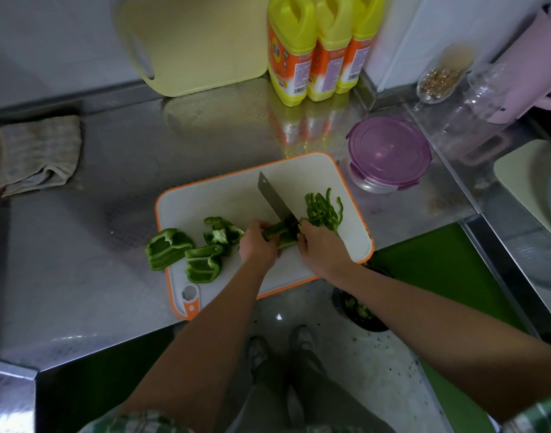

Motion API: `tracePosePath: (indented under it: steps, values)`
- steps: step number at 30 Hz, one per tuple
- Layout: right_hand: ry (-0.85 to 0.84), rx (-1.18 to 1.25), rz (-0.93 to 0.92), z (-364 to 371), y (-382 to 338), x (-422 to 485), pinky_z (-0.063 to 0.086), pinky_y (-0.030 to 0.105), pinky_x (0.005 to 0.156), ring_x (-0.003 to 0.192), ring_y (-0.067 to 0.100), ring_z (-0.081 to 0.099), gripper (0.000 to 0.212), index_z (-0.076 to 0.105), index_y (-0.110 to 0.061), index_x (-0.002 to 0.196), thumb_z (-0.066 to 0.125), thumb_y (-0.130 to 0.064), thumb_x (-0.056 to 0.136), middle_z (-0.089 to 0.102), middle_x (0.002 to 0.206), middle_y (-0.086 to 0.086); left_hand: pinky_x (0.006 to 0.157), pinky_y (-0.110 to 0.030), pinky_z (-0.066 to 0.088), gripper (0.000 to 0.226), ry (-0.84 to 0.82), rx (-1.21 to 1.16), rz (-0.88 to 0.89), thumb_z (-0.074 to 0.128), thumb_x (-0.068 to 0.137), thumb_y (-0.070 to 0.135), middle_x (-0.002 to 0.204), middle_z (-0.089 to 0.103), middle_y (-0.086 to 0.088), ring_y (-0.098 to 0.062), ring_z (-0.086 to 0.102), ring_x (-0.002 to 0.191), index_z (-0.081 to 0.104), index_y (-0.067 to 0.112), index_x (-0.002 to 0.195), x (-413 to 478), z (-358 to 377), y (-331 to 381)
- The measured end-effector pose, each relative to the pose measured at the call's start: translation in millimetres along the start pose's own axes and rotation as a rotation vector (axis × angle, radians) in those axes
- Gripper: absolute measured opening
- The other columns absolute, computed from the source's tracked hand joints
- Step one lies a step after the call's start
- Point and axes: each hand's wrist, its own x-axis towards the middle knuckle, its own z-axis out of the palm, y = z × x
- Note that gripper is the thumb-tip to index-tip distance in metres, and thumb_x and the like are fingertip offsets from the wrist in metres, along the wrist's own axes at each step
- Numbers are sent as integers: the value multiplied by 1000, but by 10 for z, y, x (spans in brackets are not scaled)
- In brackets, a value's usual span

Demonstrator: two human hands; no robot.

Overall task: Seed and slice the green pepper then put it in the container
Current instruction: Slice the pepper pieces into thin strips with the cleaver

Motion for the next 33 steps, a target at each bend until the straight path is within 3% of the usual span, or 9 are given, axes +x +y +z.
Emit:
tracePosePath:
  steps: [3,6,11,18,24,30,33]
  values:
    - [45,47,14,-9,-13,20,39,33,55,68,30,58,16,49,-7,97,41,-20,100,54,72,9,77,-43,57,19,13,-13,6,65,89,17,68,63,1,-29,70,76,56,15,106,-13,-10,-19]
    - [61,153,18,-59,14,13,40,37,56,66,30,56,14,49,-7,90,44,-17,99,57,72,15,79,-42,56,26,21,-24,-28,68,88,23,73,71,-6,-28,70,80,56,13,108,13,-19,-9]
    - [11,168,-50,-207,50,-53,36,32,56,63,24,52,17,42,-15,81,46,-16,98,51,68,7,80,-40,57,30,27,-21,-77,70,87,23,80,70,-5,-27,70,82,55,13,111,70,-44,38]
    - [-69,102,-25,-192,30,-72,35,28,62,74,26,57,17,54,-7,92,43,-19,98,58,79,9,82,-42,57,29,35,-22,-83,72,85,24,95,72,-10,-30,70,86,57,14,107,94,-19,42]
    - [-64,58,-7,-87,-16,-28,47,35,66,79,29,61,17,53,-7,97,40,-19,98,61,84,12,81,-41,57,30,18,3,-73,70,86,21,93,72,-8,-29,70,85,57,13,111,93,-28,48]
    - [16,39,18,9,-80,12,35,30,57,72,30,61,18,51,-6,99,39,-20,100,55,74,8,81,-42,56,28,-18,22,-4,67,88,18,95,70,-9,-30,70,84,55,13,112,60,-57,3]
    - [68,92,32,-6,-103,56,40,34,55,71,34,62,21,53,-2,107,41,-18,100,61,76,15,79,-43,56,25,-9,5,12,69,87,20,91,71,-10,-29,70,79,53,15,105,41,-87,-18]
